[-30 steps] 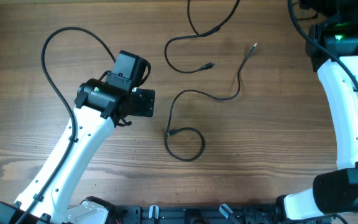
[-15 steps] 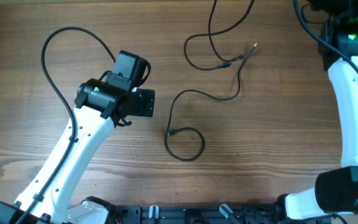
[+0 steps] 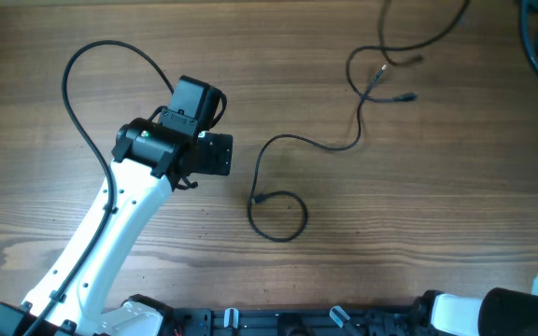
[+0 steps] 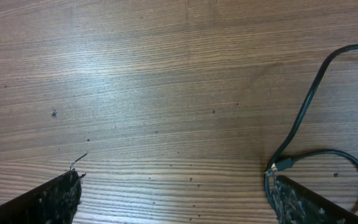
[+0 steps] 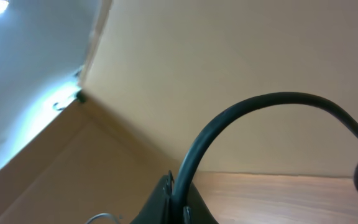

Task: Untangle cables

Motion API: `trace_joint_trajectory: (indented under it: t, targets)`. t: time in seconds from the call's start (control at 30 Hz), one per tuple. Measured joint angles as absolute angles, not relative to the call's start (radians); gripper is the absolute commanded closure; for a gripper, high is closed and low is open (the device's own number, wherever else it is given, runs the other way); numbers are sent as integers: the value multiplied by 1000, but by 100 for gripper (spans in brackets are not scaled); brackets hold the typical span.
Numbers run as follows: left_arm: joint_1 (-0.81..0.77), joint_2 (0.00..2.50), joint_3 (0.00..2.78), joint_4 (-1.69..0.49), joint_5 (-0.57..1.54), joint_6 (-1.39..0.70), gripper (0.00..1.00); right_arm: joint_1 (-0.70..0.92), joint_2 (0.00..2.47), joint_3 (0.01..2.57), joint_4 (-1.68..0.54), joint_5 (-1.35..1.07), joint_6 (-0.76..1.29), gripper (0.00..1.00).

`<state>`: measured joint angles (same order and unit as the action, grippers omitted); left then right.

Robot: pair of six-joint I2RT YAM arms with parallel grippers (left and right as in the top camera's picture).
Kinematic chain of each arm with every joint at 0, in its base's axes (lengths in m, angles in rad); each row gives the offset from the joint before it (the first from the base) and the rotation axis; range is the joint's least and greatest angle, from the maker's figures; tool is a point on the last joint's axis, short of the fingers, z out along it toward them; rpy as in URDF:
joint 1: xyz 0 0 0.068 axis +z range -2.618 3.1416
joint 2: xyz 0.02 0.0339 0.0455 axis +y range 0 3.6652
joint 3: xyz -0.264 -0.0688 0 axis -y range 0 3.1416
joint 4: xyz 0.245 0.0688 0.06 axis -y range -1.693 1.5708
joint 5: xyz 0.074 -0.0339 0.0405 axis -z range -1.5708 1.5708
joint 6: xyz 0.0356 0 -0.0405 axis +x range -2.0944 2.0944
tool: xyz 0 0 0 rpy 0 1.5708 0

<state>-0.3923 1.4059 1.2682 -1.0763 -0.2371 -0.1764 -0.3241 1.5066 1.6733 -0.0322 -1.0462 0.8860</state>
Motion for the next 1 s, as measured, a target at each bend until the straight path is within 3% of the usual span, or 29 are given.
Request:
trace_joint_trajectory:
  t: [0.27,0.53,0.83,1.0]
  targets:
    - [-392,1406,1268,-1076,-237,-176,0,-449,1462,1674,-282,-874,641,95]
    - [-392,1406,1268,-1076,-237,-176,0,-464,1392,1675,-424,-387,405,95]
    - [-392,1406,1268,-1076,-237,-176,0,-464,1393,1675,-474,149,261,95]
    - [-392,1406,1268,-1076,-237,-176,0,-482,1408,1675,-498,325,229,95]
